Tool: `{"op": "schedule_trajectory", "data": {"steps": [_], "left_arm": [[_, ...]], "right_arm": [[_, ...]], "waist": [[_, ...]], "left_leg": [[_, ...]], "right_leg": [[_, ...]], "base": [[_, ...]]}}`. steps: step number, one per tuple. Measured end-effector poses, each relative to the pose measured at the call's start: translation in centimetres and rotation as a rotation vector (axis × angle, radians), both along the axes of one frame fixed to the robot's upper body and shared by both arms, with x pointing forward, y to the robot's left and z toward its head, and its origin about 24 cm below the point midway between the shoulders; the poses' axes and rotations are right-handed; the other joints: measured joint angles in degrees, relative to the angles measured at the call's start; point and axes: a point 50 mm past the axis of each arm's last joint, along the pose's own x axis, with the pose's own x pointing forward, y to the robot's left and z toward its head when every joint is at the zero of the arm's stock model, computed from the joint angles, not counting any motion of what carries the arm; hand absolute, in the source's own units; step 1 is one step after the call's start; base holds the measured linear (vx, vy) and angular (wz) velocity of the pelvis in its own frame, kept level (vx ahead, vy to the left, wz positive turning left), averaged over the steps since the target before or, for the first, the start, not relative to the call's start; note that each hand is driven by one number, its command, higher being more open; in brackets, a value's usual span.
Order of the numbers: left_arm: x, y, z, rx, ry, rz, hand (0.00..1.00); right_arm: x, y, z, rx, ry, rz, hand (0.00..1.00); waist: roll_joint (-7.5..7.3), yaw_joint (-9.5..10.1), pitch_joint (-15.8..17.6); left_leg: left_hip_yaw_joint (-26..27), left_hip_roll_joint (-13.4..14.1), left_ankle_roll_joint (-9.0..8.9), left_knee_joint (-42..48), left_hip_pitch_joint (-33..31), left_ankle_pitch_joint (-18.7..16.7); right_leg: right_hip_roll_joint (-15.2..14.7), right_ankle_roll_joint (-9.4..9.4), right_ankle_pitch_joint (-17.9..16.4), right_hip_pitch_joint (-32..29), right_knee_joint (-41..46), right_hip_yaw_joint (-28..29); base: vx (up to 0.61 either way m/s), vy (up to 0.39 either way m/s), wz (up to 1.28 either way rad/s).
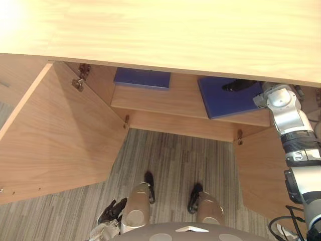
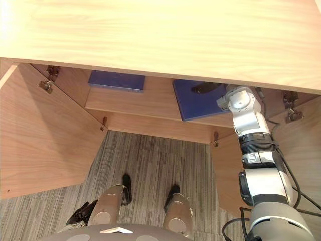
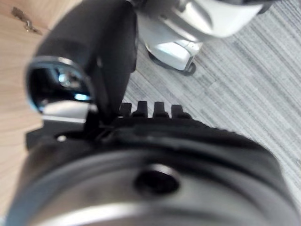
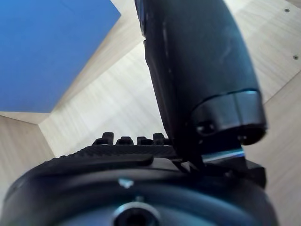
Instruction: Walk over to the cabinet, pick up the folder, carry it to the office cabinet, place the folder inside the office cabinet, then close the office cabinet door
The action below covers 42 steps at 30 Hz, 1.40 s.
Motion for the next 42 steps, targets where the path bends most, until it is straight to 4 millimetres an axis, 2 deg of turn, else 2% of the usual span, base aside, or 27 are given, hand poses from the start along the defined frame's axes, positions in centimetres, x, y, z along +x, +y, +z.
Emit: {"op": "schedule_trajectory", "data": {"steps": [6, 12, 16, 20, 22, 26, 30, 32, 33, 38, 42], "left_arm": [[0.1, -0.1, 0.0, 0.009, -0.002, -0.035, 1.0], [-0.1, -0.1, 0.0, 0.012, 0.0, -0.036, 1.0], [0.2, -0.1, 0.1, 0.016, -0.013, -0.036, 1.0], [0.4, 0.0, 0.2, 0.028, -0.012, -0.031, 1.0], [0.5, 0.0, 0.2, 0.031, -0.018, -0.033, 1.0], [1.7, 0.0, 0.4, 0.04, -0.039, -0.044, 1.0], [3.0, 0.1, 0.7, 0.056, -0.064, -0.063, 1.0], [3.5, 0.1, 0.9, 0.061, -0.076, -0.063, 1.0], [3.8, 0.1, 1.0, 0.062, -0.083, -0.062, 1.0], [4.7, 0.1, 1.2, 0.057, -0.118, -0.035, 1.0], [4.6, -0.1, 1.1, 0.05, -0.119, -0.021, 1.0]], "right_arm": [[0.0, -0.6, -0.8, 0.011, 0.033, -0.023, 1.0], [0.4, 1.1, -2.0, 0.029, 0.055, 0.018, 1.0], [0.5, 1.7, -2.4, -0.022, 0.065, 0.023, 1.0], [-0.2, 2.0, -3.3, -0.119, 0.066, 0.026, 1.0], [-0.5, 2.3, -3.4, -0.166, 0.063, 0.038, 1.0], [-0.3, 3.1, -2.8, -0.184, 0.039, 0.07, 1.0], [-0.2, 3.6, -3.0, -0.199, 0.048, 0.091, 1.0], [0.1, 4.1, -2.5, -0.21, 0.034, 0.107, 1.0], [0.2, 4.2, -2.1, -0.213, 0.025, 0.108, 1.0], [0.0, 2.9, -1.4, -0.271, 0.021, 0.073, 1.0], [-0.2, 2.6, -1.9, -0.286, 0.042, 0.066, 1.0]], "waist": [[-0.05, 0.35, 0.0], [-0.06, 0.31, 0.0], [-0.02, 0.71, 0.2], [-0.44, 1.37, 0.7], [-0.52, 0.63, 2.0], [-0.98, 0.63, 4.0], [-1.17, 1.82, 6.6], [-1.07, 1.8, 8.0], [-0.99, 1.66, 8.8], [-0.93, 1.45, 11.4], [-1.07, 1.57, 11.5]], "left_leg": [[0.0, -1.1, 0.65, -1.2, -0.8, 0.9], [0.8, -1.8, 0.94, 0.6, -4.0, 1.0], [0.8, -1.7, 1.28, 2.2, -5.8, 0.7], [-0.4, -2.0, 1.41, 6.9, -6.9, -1.7], [-1.6, -2.2, 1.54, 11.5, -7.7, -4.3], [-1.6, -1.2, 2.04, 15.9, -10.3, -6.1], [-0.6, 1.3, 2.51, 16.9, -10.7, -7.0], [-0.6, 2.7, 2.03, 17.0, -10.7, -6.9], [-1.1, 3.0, 1.23, 17.1, -10.6, -6.5], [-3.8, 3.5, -0.02, 16.5, -10.8, -5.3], [-6.0, 3.6, -0.79, 14.7, -12.2, -4.0]], "right_leg": [[-0.5, 0.43, 1.7, -0.6, -1.6, 0.0], [-1.6, 0.58, 1.9, -4.4, -0.1, 1.4], [-2.0, 0.04, 1.4, -6.5, 1.8, 1.6], [-3.4, 0.0, -1.5, -6.9, 6.7, 1.2], [-4.4, -0.24, -3.7, -6.9, 11.3, 1.1], [-4.4, -0.52, -4.0, -9.5, 14.4, 2.5], [-2.2, -1.67, -3.4, -10.7, 13.0, 4.0], [-0.6, -1.72, -3.3, -10.6, 12.2, 4.0], [-0.1, -1.69, -3.1, -10.1, 12.4, 3.7], [1.1, -2.56, -3.7, -9.1, 12.8, 1.9], [2.3, -2.91, -3.3, -8.5, 10.1, -0.1]], "base": [[0.0, 0.047, 0.03], [-0.05, 0.046, -0.07], [-0.06, 0.003, 0.0], [-0.03, -0.006, 0.14], [-0.01, -0.012, 0.23], [-0.04, 0.038, -0.09], [-0.07, 0.002, -0.33], [-0.03, -0.101, -0.26], [0.01, -0.095, -0.04], [0.02, -0.111, 0.13], [0.02, -0.067, 0.21]]}}
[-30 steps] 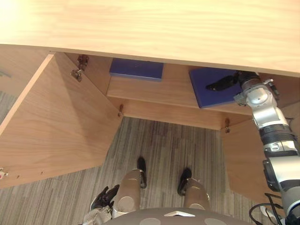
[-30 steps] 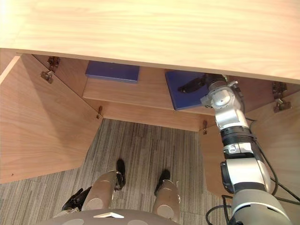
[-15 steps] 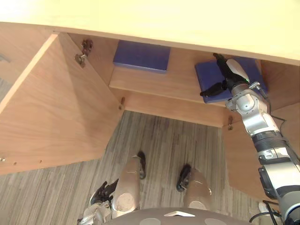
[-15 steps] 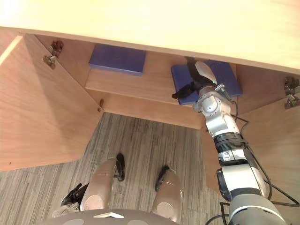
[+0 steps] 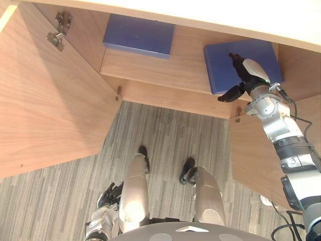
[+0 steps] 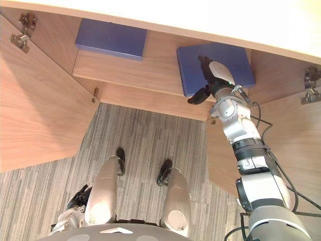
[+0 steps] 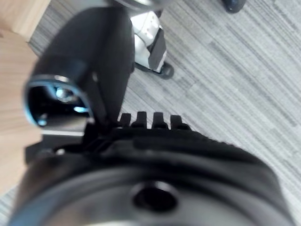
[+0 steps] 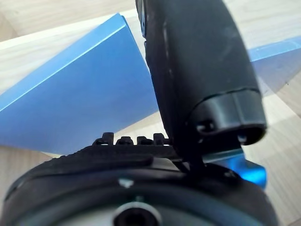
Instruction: Walk over to the cabinet, pick up the folder, carry it to the office cabinet, place the folder inside the office cabinet, then close the office cabinet door
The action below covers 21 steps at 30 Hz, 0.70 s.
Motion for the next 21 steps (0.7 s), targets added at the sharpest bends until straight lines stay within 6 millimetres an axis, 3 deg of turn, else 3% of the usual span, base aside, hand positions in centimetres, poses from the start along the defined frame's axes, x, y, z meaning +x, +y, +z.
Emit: {"op": "schedule_trajectory", "data": {"steps": [17, 19, 21], "left_arm": [[0.1, 0.7, 0.2, 0.025, 0.0, -0.032, 1.0], [0.1, 0.8, 0.2, 0.023, -0.003, -0.026, 1.0], [0.0, 0.8, 0.2, 0.022, -0.003, -0.023, 1.0]], "right_arm": [[0.5, -0.2, -1.1, 0.004, 0.053, -0.007, 1.0], [0.8, -0.1, -0.7, 0.009, 0.052, -0.007, 1.0], [1.4, 0.2, 0.8, 0.03, 0.004, -0.006, 1.0]], "waist": [[-1.52, 0.73, 0.9], [-1.65, 0.76, 1.0], [-1.63, 0.48, 1.1]], "left_leg": [[-0.6, -1.4, 0.16, -5.9, -2.4, 2.5], [-0.6, -1.6, 0.03, -6.7, -3.0, 3.0], [-0.7, -1.6, 0.16, -7.1, -4.5, 3.6]], "right_leg": [[1.6, -0.41, 2.8, -1.4, -7.2, 2.1], [1.8, -0.3, 3.2, -2.1, -8.0, 2.6], [2.1, -0.44, 3.7, -3.5, -8.5, 2.8]], "base": [[0.06, 0.016, 0.04], [0.02, 0.008, 0.0], [0.0, 0.0, 0.0]]}}
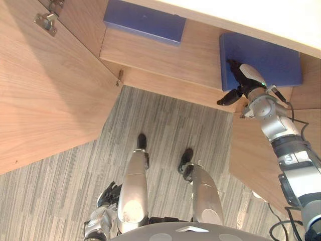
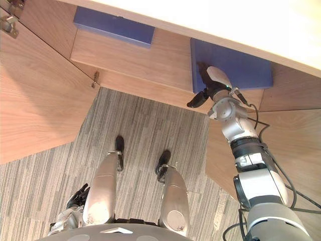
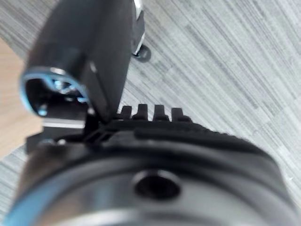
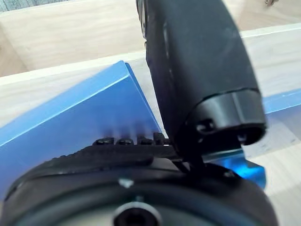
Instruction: Walk over to the cabinet, pick up the folder, carry it to the office cabinet, place the folder inside the office cabinet, then close the office cabinet door
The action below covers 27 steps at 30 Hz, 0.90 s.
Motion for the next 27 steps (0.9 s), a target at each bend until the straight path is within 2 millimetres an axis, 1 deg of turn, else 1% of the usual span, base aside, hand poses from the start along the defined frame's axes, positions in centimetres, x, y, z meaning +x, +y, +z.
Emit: {"op": "schedule_trajectory", "data": {"steps": [1, 4, 6, 7, 9, 11, 12, 13, 14, 16, 18, 20, 23, 25, 27], "left_arm": [[0.0, 0.0, 0.0, -0.001, -0.001, 0.001, 1.0], [0.0, 0.0, 0.0, -0.017, -0.013, 0.032, 1.0], [-0.1, 0.0, 0.0, -0.03, -0.019, 0.059, 1.0], [-0.1, 0.0, 0.0, -0.031, -0.021, 0.061, 1.0], [0.4, -0.1, 0.3, -0.033, -0.048, 0.057, 1.0], [0.8, -0.3, 0.4, -0.038, -0.067, 0.052, 1.0], [0.9, -0.5, 0.4, -0.044, -0.074, 0.05, 1.0], [1.1, -0.7, 0.5, -0.051, -0.088, 0.047, 1.0], [1.1, -0.7, 0.5, -0.054, -0.09, 0.045, 1.0], [1.2, -0.7, 0.6, -0.055, -0.097, 0.043, 1.0], [1.4, -0.7, 0.7, -0.056, -0.11, 0.039, 1.0], [1.5, -0.8, 0.8, -0.059, -0.115, 0.038, 1.0], [1.7, -1.0, 0.9, -0.061, -0.126, 0.038, 1.0], [1.9, -1.1, 1.0, -0.062, -0.137, 0.038, 1.0], [2.1, -1.1, 1.1, -0.059, -0.15, 0.037, 1.0]], "right_arm": [[0.3, 0.1, 0.9, 0.02, -0.019, 0.0, 1.0], [0.8, 0.0, 2.3, 0.05, -0.049, -0.005, 1.0], [1.2, 0.2, 3.8, 0.065, -0.076, 0.005, 1.0], [1.3, 0.3, 4.2, 0.063, -0.081, 0.007, 1.0], [1.7, 0.2, 6.9, 0.025, -0.111, 0.012, 1.0], [1.7, -0.1, 8.7, 0.035, -0.133, 0.012, 1.0], [1.6, -0.3, 9.5, 0.043, -0.145, 0.015, 1.0], [1.5, -0.4, 10.8, 0.042, -0.161, 0.023, 1.0], [1.5, -0.3, 11.2, 0.045, -0.169, 0.028, 1.0], [1.5, 0.3, 12.8, 0.059, -0.197, 0.056, 1.0], [1.3, 0.2, 13.8, 0.067, -0.21, 0.063, 1.0], [1.2, -0.1, 14.8, 0.083, -0.22, 0.056, 1.0], [1.0, 0.4, 16.5, 0.1, -0.258, 0.069, 1.0], [0.9, 0.5, 17.1, 0.102, -0.274, 0.068, 1.0], [0.9, 0.4, 17.2, 0.103, -0.283, 0.064, 1.0]], "waist": [[0.05, -0.08, 0.2], [0.12, 0.02, 0.3], [0.16, 0.09, 1.3], [0.17, 0.08, 1.3], [0.41, 0.2, 1.7], [0.84, 0.73, 2.2], [1.21, 1.12, 2.4], [1.73, 1.52, 3.0], [1.91, 1.65, 3.2], [2.11, 1.75, 3.3], [2.26, 2.05, 3.4], [2.41, 2.9, 3.5], [3.08, 3.09, 3.8], [3.41, 3.21, 4.0], [3.71, 3.28, 4.2]], "left_leg": [[0.0, 0.1, 0.04, -0.1, -0.6, 0.2], [-0.2, -0.2, -0.06, -0.9, -1.8, 1.0], [-0.3, -0.4, -0.14, -0.9, -2.2, 1.3], [-0.4, -0.4, -0.19, -0.9, -2.6, 1.4], [-0.8, -0.4, -0.23, -0.8, -4.4, 2.0], [-1.1, -0.4, -0.35, -0.8, -5.3, 2.4], [-1.3, -0.4, -0.38, -0.8, -5.6, 2.5], [-1.6, -0.4, -0.45, -0.9, -5.9, 2.8], [-1.7, -0.4, -0.5, -0.9, -6.1, 2.8], [-2.1, -0.4, -0.64, -0.8, -7.4, 3.2], [-2.5, -0.4, -0.74, -0.8, -8.1, 3.5], [-2.6, -0.5, -0.77, -0.9, -8.4, 3.8], [-2.8, -0.6, -0.8, -1.0, -9.3, 4.3], [-2.8, -0.7, -0.79, -1.1, -9.7, 4.6], [-3.0, -0.8, -0.79, -1.5, -9.7, 5.1]], "right_leg": [[0.1, -0.04, 0.3, -0.6, -0.2, 0.0], [0.1, -0.01, 0.7, -1.9, -0.4, 0.0], [0.0, -0.04, 0.7, -2.4, -0.2, 0.0], [0.1, -0.04, 0.7, -2.8, -0.1, 0.0], [0.0, -0.04, 0.7, -4.7, 0.7, -0.1], [0.1, -0.08, 0.7, -5.5, 1.0, -0.3], [0.1, -0.09, 0.7, -5.9, 1.3, -0.4], [0.0, -0.23, 0.6, -6.2, 1.7, -0.6], [0.0, -0.26, 0.6, -6.3, 1.8, -0.7], [-0.1, -0.48, 0.5, -7.6, 2.4, -1.0], [-0.2, -0.68, 0.3, -8.3, 2.9, -1.4], [-0.5, -1.1, 0.0, -9.0, 3.8, -1.6], [-0.8, -1.25, -0.1, -10.1, 4.6, -1.7], [-0.9, -1.26, -0.1, -10.7, 4.9, -1.7], [-1.0, -1.33, -0.1, -10.8, 5.2, -1.8]], "base": [[0.0, 0.0, 0.0], [-0.01, 0.001, 0.02], [0.0, 0.0, 0.0], [-0.03, 0.006, 0.01], [-0.04, -0.012, 0.04], [-0.04, -0.016, 0.05], [-0.04, -0.025, 0.1], [-0.02, -0.024, 0.1], [-0.02, -0.028, 0.09], [-0.02, -0.028, 0.07], [-0.01, -0.028, 0.08], [-0.01, -0.031, 0.07], [-0.02, -0.023, 0.04], [-0.02, -0.016, 0.03], [-0.03, -0.031, 0.05]]}}
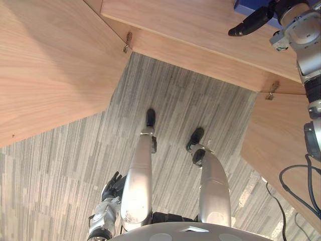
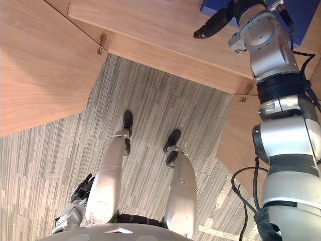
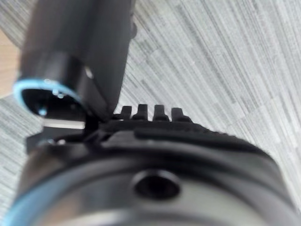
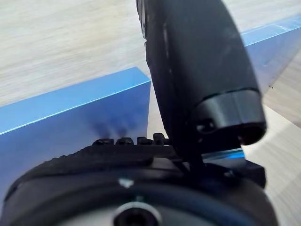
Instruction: Walk over to the cabinet, pick up the folder, carry it to the office cabinet, place the folder inside the office cabinet, then close the office cabinet door
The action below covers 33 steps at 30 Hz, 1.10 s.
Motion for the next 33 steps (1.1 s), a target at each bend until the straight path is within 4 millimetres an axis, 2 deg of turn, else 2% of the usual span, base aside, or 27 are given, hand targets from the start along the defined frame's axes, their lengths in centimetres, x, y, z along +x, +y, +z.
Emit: {"op": "schedule_trajectory", "data": {"steps": [7, 12, 20, 23, 26, 29, 30, 33], "left_arm": [[0.7, 0.2, 0.6, 0.017, -0.044, -0.001, 1.0], [0.7, 0.2, 0.6, 0.017, -0.043, -0.003, 1.0], [0.6, 0.2, 0.5, 0.019, -0.028, 0.001, 1.0], [0.4, 0.2, 0.3, 0.015, -0.008, 0.009, 1.0], [0.3, 0.3, 0.2, 0.023, 0.005, 0.023, 1.0], [0.2, 0.4, 0.0, 0.021, 0.021, 0.034, 1.0], [0.1, 0.4, -0.1, 0.024, 0.033, 0.038, 1.0], [-0.3, 0.4, -0.3, 0.023, 0.052, 0.039, 1.0]], "right_arm": [[-0.2, -0.4, 0.1, -0.009, 0.002, -0.012, 1.0], [0.0, -0.8, -1.0, -0.08, 0.045, -0.055, 1.0], [-0.3, -0.8, -0.2, -0.118, -0.011, -0.09, 1.0], [-0.6, 0.7, 0.1, -0.158, -0.09, -0.075, 1.0], [-0.9, 2.5, -0.1, -0.255, -0.143, -0.044, 1.0], [-1.0, 4.1, -1.4, -0.295, -0.161, 0.001, 1.0], [-0.9, 4.6, -2.9, -0.327, -0.144, 0.009, 1.0], [-0.8, 4.3, -5.5, -0.376, -0.089, 0.008, 1.0]], "waist": [[0.03, 0.09, 0.0], [0.03, -0.24, 0.0], [0.02, -1.02, -0.1], [-0.06, -1.96, -0.1], [-0.25, -1.98, -0.3], [-0.49, -1.95, -0.4], [-0.52, -2.03, -1.1], [-0.61, -1.95, -2.6]], "left_leg": [[-0.1, -0.4, -0.06, -1.0, 0.2, 1.3], [0.0, -0.7, 0.11, -1.2, 2.3, 1.4], [0.3, -0.5, 0.09, -1.4, 6.0, 1.5], [0.7, -0.4, 0.01, -1.3, 7.5, 1.4], [1.5, 0.5, -0.18, -1.3, 8.6, 1.2], [2.4, 1.1, -0.24, -1.4, 9.9, 1.2], [2.5, 1.4, -0.27, -1.4, 10.2, 1.1], [2.4, 1.5, -0.28, -1.5, 10.5, 1.2]], "right_leg": [[-0.6, -0.12, -0.1, -0.6, 1.0, -0.1], [-0.9, -0.11, -0.1, 1.5, 1.1, -0.1], [-0.7, 0.15, 0.1, 5.2, 0.5, -0.1], [-0.7, 0.29, 0.2, 6.7, 0.3, 0.1], [0.2, 0.28, 0.9, 7.6, -0.6, 0.9], [0.8, 0.24, 1.2, 8.3, -0.8, 1.6], [1.1, 0.19, 1.3, 8.7, -1.1, 1.7], [1.3, 0.2, 1.3, 8.9, -1.5, 1.7]], "base": [[-0.01, -0.032, 0.05], [-0.01, -0.007, 0.03], [0.0, 0.0, 0.0], [-0.01, -0.002, -0.03], [-0.02, -0.01, -0.16], [-0.02, -0.024, -0.16], [-0.02, -0.033, -0.07], [-0.01, -0.011, -0.02]]}}
